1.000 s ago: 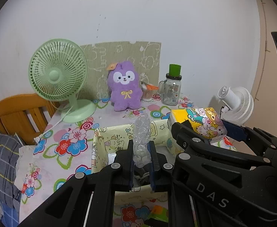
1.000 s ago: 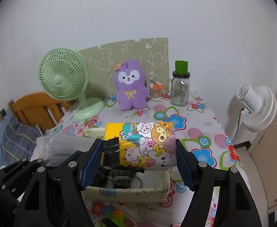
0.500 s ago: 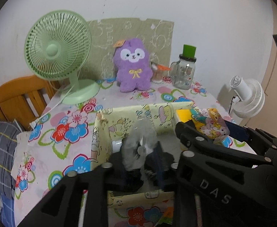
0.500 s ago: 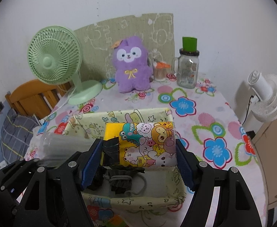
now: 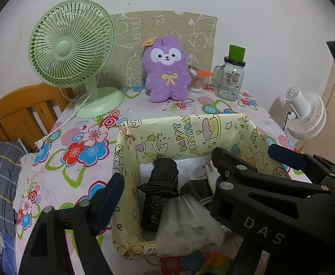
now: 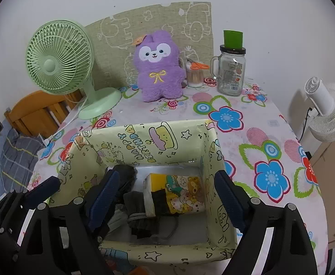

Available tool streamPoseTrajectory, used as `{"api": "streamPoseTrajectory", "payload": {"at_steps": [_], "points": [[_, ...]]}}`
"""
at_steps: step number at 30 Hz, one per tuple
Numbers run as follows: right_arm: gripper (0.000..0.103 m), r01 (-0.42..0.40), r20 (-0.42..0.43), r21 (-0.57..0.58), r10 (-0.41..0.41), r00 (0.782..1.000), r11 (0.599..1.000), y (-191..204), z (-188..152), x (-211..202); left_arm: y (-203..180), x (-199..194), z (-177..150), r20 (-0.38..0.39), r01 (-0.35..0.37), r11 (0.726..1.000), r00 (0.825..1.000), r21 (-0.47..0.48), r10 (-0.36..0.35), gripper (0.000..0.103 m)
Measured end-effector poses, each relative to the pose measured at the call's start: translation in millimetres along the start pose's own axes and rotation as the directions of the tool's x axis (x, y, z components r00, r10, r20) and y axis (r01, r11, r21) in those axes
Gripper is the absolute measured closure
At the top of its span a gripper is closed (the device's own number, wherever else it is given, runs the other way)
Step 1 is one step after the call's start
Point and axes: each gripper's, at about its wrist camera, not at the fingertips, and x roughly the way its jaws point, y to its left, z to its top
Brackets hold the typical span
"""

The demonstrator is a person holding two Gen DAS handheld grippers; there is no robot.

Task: Organize soft objects
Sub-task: 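Lower the clear tubes into the basket with left tool while right tool lowers and releases the yellow package, then withdraw both open tools up and away from the basket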

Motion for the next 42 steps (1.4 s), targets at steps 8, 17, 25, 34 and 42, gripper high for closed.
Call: {"api": "streamPoseTrajectory", "payload": {"at_steps": [8,17,25,34,42], "points": [[0.015,-0.002,-0.003,0.005,0.002,1.0,1.0,-0.4,-3.3,-7.7,-1.9,-7.3,-3.4,0.005,0.014,1.0,1.0,0.0,-0.014,0.013],[0.011,0.018,0.028,0.013,-0.018,0.999,1.0,-2.4,-12.5,-30.2,-8.5,-27.1,-10.7,0.032,0.022,1.0,0.999,0.006,-0.022,0.009],[0.011,0.019,0.049,0.016,-0.02,0.999,1.0,-3.2,-23.1,-49.6,-14.0,-43.7,-20.2,0.05,0.024,1.0,0.998,0.016,-0.025,0.009],[0.011,0.02,0.069,0.012,-0.02,0.997,1.0,-2.0,-36.8,-69.4,-17.2,-61.5,-32.5,0.07,0.024,1.0,0.997,0.018,-0.025,0.009],[0.011,0.017,0.077,0.009,-0.018,0.997,1.0,0.4,-49.5,-82.8,-13.3,-75.1,-45.7,0.076,0.019,1.0,0.997,0.012,-0.02,0.009]]}}
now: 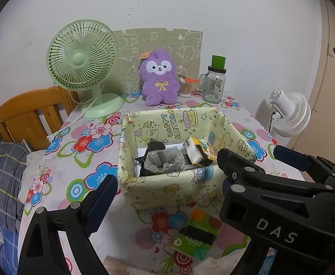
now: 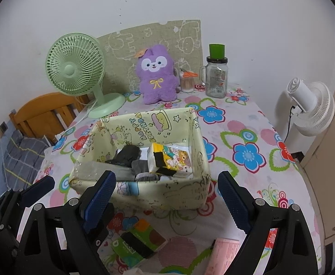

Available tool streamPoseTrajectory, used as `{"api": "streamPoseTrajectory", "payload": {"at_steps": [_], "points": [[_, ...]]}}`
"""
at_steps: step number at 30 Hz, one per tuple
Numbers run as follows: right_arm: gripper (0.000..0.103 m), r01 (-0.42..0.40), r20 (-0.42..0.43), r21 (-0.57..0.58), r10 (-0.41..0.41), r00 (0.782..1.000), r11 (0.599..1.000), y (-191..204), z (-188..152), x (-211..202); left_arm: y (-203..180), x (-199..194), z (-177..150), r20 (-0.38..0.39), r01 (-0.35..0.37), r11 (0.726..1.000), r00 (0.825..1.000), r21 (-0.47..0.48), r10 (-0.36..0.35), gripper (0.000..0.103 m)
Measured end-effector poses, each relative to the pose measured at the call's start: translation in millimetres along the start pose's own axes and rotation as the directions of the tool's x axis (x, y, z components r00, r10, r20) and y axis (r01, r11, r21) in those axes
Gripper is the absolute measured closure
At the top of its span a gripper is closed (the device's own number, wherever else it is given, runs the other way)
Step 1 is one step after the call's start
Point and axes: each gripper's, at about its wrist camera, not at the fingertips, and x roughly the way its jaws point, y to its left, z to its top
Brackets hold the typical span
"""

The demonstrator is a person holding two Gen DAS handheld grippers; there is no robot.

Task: Organize soft objects
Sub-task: 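Withdraw both open tools up and away from the basket, then lower left tool toward the white roll while right tool approaches the green tissue pack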

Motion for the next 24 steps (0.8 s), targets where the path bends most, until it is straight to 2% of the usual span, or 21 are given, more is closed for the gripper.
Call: {"api": "streamPoseTrajectory", "payload": {"at_steps": [8,24], "points": [[0.011,-0.002,0.011,-0.006,0.002,1.0,1.0,4.3,-10.2,-11.0,4.2,-12.2,-11.0,0.006,-0.002,1.0,1.0,0.003,0.002,0.009],[0.011,0.003,-0.023,-0.006,-0.003,1.0,1.0,7.3,-41.2,-13.5,12.3,-16.7,-41.9,-0.021,-0.002,1.0,1.0,-0.011,0.002,0.009]]}}
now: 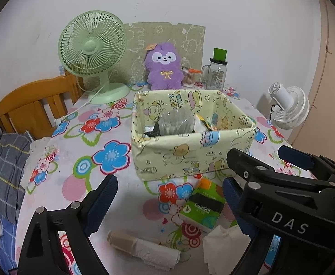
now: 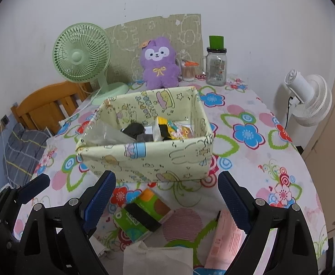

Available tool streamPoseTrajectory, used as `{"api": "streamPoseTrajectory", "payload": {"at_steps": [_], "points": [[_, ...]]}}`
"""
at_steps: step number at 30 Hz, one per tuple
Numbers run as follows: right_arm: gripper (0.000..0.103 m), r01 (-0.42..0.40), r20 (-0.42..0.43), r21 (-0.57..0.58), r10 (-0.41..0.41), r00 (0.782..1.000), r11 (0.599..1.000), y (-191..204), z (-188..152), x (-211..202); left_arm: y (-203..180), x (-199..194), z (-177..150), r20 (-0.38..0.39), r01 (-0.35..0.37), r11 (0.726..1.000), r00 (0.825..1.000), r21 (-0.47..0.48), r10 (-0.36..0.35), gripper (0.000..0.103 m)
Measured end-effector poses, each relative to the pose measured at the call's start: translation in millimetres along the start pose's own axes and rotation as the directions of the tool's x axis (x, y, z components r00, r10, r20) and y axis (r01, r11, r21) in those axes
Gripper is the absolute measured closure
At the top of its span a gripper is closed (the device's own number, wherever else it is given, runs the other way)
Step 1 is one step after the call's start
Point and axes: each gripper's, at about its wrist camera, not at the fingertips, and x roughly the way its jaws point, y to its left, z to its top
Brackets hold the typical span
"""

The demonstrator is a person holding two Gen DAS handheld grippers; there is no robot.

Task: Organize soft objects
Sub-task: 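Lower left tool toward the white roll while right tool approaches the green tissue pack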

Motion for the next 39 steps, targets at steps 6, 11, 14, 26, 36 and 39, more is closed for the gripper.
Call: {"api": "streamPoseTrajectory", "payload": {"at_steps": [6,11,14,26,36,39], "points": [[0.011,-0.004,-0.013,0.003,0.004,1.0,1.0,-0.7,-11.3,1.0,3.4,-0.3,-11.2,-0.006,-0.004,1.0,1.0,-0.008,0.004,0.009],[0.011,-0.005,-0.035,-0.003,0.005,0.999,1.0,-0.7,-21.3,2.8,5.1,2.1,-20.6,-0.017,-0.01,1.0,1.0,-0.02,0.01,0.009],[0.011,0.001,-0.038,-0.012,-0.001,0.999,1.0,-0.7,-25.8,2.5,5.9,3.2,-26.2,-0.024,-0.008,1.0,1.0,-0.025,0.008,0.009],[0.011,0.0,-0.074,-0.018,-0.001,0.997,1.0,-0.9,-45.3,12.8,9.1,12.8,-46.0,-0.067,-0.005,1.0,0.998,-0.03,0.003,0.009],[0.011,-0.011,-0.125,-0.034,0.007,0.992,0.999,8.9,-58.9,28.7,21.3,22.0,-60.6,-0.107,-0.025,0.998,0.994,-0.055,0.02,0.009],[0.011,-0.013,-0.133,-0.05,0.006,0.991,0.999,13.8,-60.1,31.5,25.2,24.8,-64.3,-0.121,-0.032,0.998,0.992,-0.062,0.025,0.009]]}}
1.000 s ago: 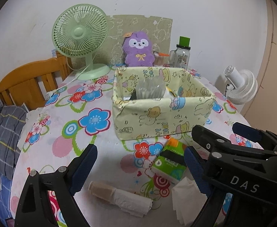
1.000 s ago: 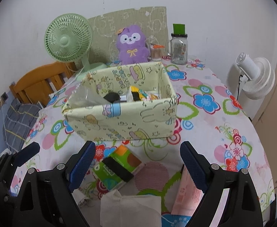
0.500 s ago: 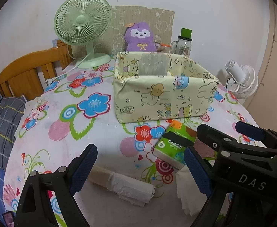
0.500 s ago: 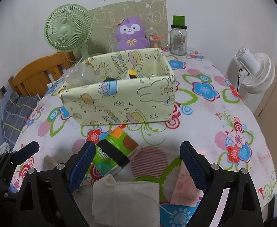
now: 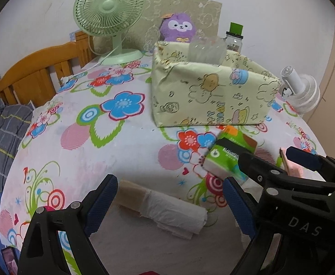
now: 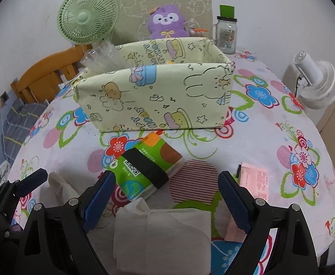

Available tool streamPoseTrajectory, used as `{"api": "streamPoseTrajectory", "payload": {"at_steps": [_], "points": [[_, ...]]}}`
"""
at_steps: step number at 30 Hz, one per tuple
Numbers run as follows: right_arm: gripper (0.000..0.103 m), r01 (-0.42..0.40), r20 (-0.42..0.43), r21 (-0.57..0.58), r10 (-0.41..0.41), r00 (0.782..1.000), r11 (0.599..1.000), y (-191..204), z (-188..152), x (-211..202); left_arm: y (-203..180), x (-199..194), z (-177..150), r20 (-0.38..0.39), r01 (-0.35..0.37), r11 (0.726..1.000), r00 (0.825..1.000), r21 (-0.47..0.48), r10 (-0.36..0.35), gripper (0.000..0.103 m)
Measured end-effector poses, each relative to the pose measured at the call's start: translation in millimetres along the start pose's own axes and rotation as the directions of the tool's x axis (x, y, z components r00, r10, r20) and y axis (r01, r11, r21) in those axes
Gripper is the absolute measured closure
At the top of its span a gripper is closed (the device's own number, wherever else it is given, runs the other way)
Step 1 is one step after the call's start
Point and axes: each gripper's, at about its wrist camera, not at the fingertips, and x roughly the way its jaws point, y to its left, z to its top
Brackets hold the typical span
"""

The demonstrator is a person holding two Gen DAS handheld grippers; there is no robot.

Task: Organize soft objects
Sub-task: 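Lower left tool toward the white roll while right tool approaches the green tissue pack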

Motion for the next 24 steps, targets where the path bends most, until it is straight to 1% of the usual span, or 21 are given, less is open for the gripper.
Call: {"api": "streamPoseTrajectory", "payload": {"at_steps": [13,17,22,24], "points": [[0.01,-0.007,-0.029,-0.024,0.006,1.0,1.0,10.6,-4.3,12.4,6.4,14.8,-11.3,-0.069,-0.042,0.999,0.997,-0.005,0.042,0.009],[0.01,-0.011,-0.047,-0.03,0.009,0.999,0.999,13.9,-5.4,19.8,10.5,20.2,-12.2,-0.083,-0.035,0.999,0.996,-0.032,0.033,0.009],[0.01,-0.019,-0.068,-0.036,0.017,0.998,0.999,16.7,-7.1,27.9,6.7,23.6,-11.1,-0.074,-0.056,0.998,0.996,-0.02,0.055,0.009],[0.01,-0.019,-0.071,-0.036,0.016,0.997,0.999,16.4,-6.8,30.3,6.0,23.4,-11.3,-0.066,-0.056,0.998,0.996,-0.022,0.054,0.011]]}}
